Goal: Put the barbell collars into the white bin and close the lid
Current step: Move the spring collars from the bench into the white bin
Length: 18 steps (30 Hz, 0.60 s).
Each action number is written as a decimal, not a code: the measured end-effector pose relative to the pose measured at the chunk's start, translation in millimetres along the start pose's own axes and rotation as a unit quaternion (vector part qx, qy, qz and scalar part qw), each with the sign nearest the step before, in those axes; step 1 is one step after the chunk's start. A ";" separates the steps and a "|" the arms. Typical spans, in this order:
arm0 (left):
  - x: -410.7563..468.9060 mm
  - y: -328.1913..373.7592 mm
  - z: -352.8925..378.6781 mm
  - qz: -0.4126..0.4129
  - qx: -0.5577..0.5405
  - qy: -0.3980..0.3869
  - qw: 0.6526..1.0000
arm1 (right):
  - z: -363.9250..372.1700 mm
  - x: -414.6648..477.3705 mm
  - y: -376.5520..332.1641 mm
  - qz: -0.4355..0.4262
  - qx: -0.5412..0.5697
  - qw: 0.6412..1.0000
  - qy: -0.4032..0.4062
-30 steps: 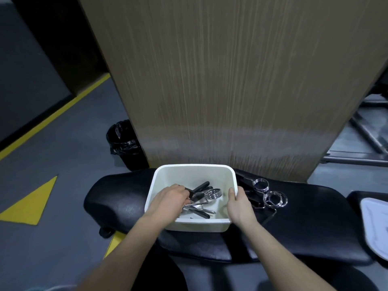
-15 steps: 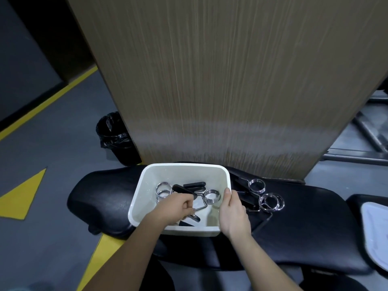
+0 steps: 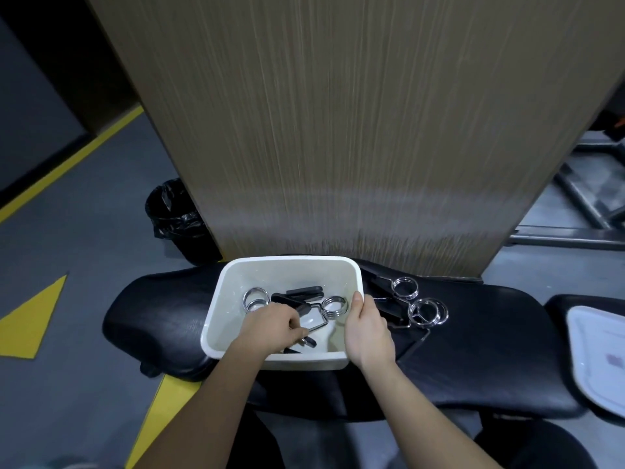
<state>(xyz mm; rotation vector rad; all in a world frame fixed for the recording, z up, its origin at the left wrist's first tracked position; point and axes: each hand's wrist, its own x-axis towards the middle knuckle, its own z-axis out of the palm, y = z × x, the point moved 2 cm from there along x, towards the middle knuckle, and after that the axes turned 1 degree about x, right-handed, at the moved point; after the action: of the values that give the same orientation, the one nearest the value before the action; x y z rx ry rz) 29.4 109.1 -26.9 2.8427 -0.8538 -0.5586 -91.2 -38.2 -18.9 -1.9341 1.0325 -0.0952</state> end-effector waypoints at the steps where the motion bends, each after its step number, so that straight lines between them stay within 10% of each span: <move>1: -4.8 3.3 -5.1 -0.002 0.009 0.028 1.000 | -0.5 -0.6 -0.1 0.000 0.003 1.000 -0.002; 7: -45.0 35.3 -9.9 0.004 -0.093 0.102 0.990 | -0.6 -2.7 1.6 0.018 0.094 0.995 -0.007; 14: -65.7 52.4 9.5 0.035 0.070 0.168 0.983 | -1.4 -1.9 23.7 0.110 0.261 0.958 -0.042; 18: -65.9 49.1 9.7 0.053 0.082 0.163 0.982 | -46.9 9.3 51.4 -0.053 0.062 0.986 0.148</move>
<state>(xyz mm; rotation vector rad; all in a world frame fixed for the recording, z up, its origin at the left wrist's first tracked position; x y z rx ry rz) -50.1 104.5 -4.5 2.8903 -1.0175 -0.0042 -137.9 -88.7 -33.1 -1.8959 1.0873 -0.5096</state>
